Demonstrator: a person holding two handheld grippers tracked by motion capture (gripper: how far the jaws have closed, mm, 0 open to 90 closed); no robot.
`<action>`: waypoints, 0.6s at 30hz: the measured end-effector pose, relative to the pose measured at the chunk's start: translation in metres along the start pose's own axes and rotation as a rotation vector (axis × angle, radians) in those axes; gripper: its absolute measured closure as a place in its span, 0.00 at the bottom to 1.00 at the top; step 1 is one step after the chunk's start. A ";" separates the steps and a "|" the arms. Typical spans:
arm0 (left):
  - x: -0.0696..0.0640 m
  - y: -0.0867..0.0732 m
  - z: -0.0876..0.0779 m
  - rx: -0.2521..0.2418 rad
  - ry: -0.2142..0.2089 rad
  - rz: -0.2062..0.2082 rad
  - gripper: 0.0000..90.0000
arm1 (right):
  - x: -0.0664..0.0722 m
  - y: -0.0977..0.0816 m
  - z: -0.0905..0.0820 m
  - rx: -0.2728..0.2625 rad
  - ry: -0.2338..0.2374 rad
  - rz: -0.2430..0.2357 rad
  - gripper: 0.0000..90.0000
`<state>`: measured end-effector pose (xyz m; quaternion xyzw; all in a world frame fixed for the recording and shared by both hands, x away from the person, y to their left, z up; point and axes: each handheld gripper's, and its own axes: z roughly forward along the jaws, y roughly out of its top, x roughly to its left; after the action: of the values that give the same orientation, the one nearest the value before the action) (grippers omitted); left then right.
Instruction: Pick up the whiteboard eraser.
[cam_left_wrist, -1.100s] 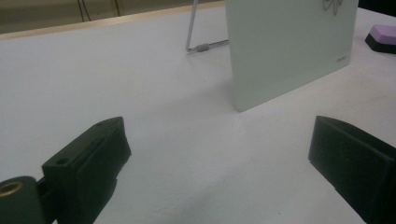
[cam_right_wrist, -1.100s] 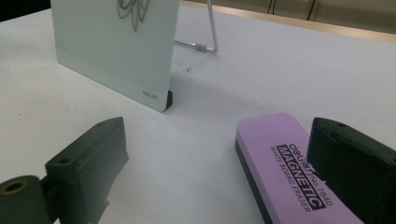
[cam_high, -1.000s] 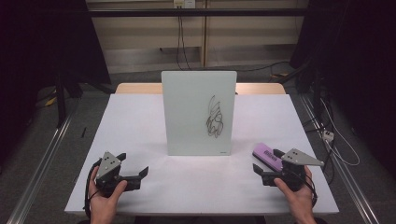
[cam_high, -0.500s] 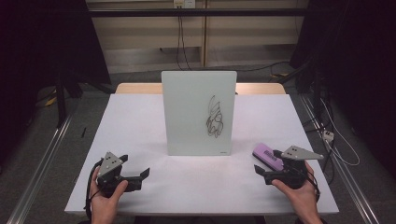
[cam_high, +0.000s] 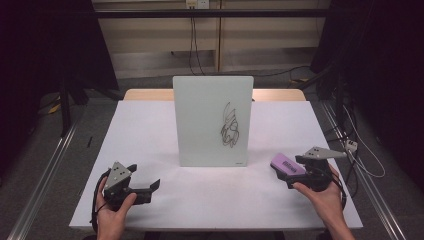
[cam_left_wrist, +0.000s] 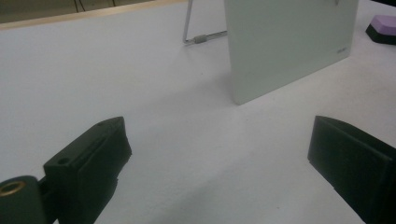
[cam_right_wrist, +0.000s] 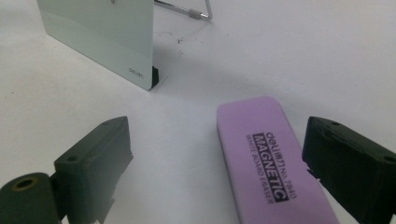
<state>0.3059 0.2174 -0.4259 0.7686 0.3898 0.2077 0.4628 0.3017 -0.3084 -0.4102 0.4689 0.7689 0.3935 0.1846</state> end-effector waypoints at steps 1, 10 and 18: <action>0.000 0.000 0.000 -0.003 0.003 -0.001 0.06 | -0.002 0.004 0.001 0.012 0.002 -0.004 0.09; -0.003 0.001 0.002 0.010 -0.017 0.032 0.06 | -0.021 0.035 0.016 0.084 -0.007 -0.039 0.17; -0.002 0.001 0.006 0.022 -0.028 0.026 0.06 | -0.030 0.023 0.024 0.181 -0.002 -0.038 0.28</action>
<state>0.3084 0.2123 -0.4280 0.7815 0.3756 0.1985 0.4569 0.3455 -0.3180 -0.4099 0.4694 0.8100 0.3183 0.1495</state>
